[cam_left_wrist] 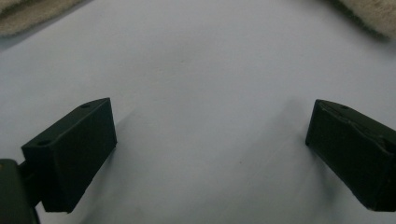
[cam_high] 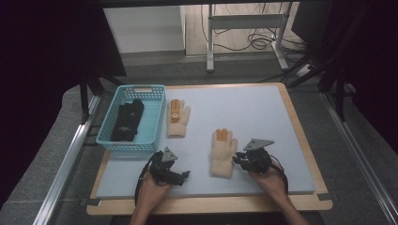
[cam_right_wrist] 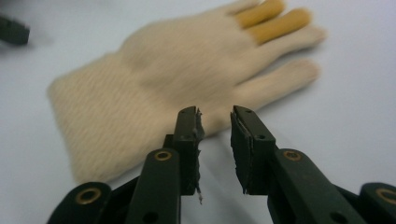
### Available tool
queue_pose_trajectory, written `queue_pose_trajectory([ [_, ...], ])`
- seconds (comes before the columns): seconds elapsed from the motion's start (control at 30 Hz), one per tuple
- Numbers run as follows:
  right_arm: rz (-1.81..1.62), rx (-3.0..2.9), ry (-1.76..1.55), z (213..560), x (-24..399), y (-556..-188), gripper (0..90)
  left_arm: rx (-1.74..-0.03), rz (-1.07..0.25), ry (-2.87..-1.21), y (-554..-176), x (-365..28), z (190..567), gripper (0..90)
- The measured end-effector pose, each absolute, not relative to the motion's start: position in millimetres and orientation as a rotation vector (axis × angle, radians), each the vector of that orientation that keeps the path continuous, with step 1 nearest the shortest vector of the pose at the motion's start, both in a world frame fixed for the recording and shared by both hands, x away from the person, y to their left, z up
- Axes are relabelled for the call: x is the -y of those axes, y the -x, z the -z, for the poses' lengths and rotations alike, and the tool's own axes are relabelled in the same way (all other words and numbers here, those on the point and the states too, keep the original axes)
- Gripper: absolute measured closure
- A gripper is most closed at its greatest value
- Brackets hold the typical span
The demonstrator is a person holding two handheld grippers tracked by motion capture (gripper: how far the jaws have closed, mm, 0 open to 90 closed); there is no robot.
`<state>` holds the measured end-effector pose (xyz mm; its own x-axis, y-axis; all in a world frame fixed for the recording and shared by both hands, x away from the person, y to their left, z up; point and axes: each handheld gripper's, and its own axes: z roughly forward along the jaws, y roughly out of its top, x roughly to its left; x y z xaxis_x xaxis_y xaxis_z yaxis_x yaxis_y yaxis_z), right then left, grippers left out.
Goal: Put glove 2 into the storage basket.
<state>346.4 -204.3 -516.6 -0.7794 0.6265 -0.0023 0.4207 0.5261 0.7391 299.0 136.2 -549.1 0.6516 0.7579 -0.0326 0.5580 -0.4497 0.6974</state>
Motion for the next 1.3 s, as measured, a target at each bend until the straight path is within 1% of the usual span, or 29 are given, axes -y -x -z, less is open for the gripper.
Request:
queue_pose_trajectory([
  [0.1, -1.145, -2.488, -0.883, 505, 203, -357, 63.9, -1.016, -0.371, -2.175, -299, -136, 549, 2.3],
  [0.23, -1.18, -2.496, -0.85, 495, 183, -378, 60.2, -1.015, -0.374, -2.173, -299, -136, 549, 2.4],
  [0.4, -1.212, -2.512, -0.822, 489, 149, -408, 59.9, -1.014, -0.378, -2.177, -298, -136, 549, 2.7],
  [0.57, -1.191, -2.54, -0.778, 487, 110, -434, 61.7, -1.017, -0.382, -2.173, -297, -136, 549, 3.3],
  [0.9, -1.172, -2.591, -0.761, 496, 48, -475, 63.5, -1.018, -0.378, -2.171, -297, -136, 549, 3.3],
  [1.3, -1.07, -2.596, -0.772, 516, -5, -505, 59.0, -1.023, -0.376, -2.167, -297, -136, 549, 3.3],
])
